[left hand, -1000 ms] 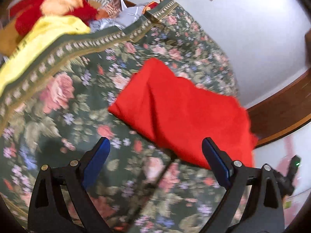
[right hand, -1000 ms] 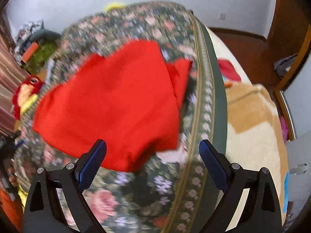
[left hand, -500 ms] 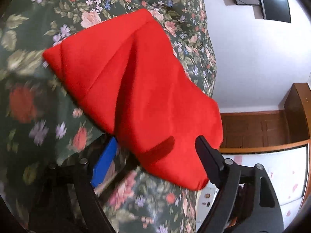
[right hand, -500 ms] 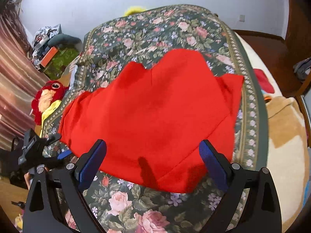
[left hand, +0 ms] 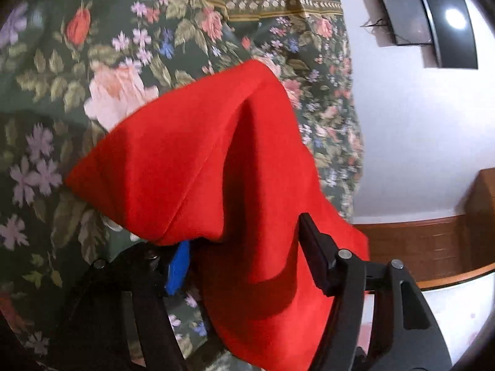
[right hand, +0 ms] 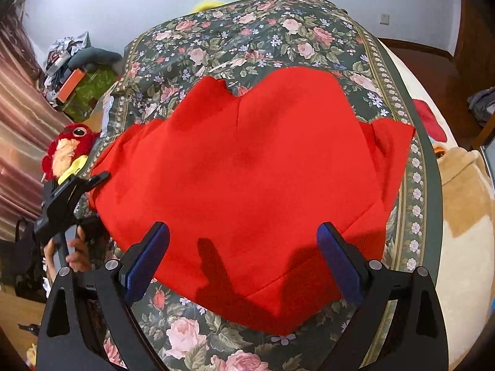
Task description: Fold large clothes
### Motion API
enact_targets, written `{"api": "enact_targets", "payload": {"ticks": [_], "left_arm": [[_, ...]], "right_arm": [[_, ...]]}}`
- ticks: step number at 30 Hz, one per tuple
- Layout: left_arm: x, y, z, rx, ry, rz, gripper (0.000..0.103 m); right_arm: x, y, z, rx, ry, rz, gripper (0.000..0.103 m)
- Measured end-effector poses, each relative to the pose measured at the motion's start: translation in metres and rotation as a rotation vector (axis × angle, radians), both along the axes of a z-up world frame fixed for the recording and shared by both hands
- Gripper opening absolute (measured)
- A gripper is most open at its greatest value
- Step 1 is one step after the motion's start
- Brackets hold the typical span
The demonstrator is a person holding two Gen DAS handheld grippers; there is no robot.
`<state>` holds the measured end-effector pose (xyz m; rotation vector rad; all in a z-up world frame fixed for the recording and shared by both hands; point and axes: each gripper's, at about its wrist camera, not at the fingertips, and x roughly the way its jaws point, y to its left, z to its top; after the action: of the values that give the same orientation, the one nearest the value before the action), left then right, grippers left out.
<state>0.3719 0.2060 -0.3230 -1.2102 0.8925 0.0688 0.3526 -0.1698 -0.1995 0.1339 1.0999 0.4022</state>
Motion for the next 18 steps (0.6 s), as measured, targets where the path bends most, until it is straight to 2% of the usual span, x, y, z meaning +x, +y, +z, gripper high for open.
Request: {"api": "enact_targets", "payload": {"ticks": [6,8,9,12,14,18], "left_arm": [[-0.018,-0.004,0.023,0.224,0.036,-0.045,0.065],[-0.028,0.002,0.023,0.217,0.027,-0.057,0.065],[-0.032,0.009,0.02,0.182,0.016,-0.067,0.065],[-0.028,0.017,0.011,0.117,0.015,-0.061,0.065],[-0.019,0.017,0.009,0.113,0.006,-0.066,0.066],[0.004,0.01,0.005,0.119,-0.005,-0.084,0.078]], "right_arm": [[-0.001,0.007,-0.004,-0.027,-0.001,0.019,0.095],[-0.001,0.01,-0.007,-0.039,-0.001,0.028,0.095],[-0.001,0.011,-0.008,-0.041,0.001,0.031,0.095],[-0.002,0.013,-0.014,-0.034,0.015,0.036,0.095],[-0.002,0.013,-0.016,-0.031,0.023,0.033,0.095],[-0.004,0.013,-0.019,-0.031,0.031,0.036,0.095]]}}
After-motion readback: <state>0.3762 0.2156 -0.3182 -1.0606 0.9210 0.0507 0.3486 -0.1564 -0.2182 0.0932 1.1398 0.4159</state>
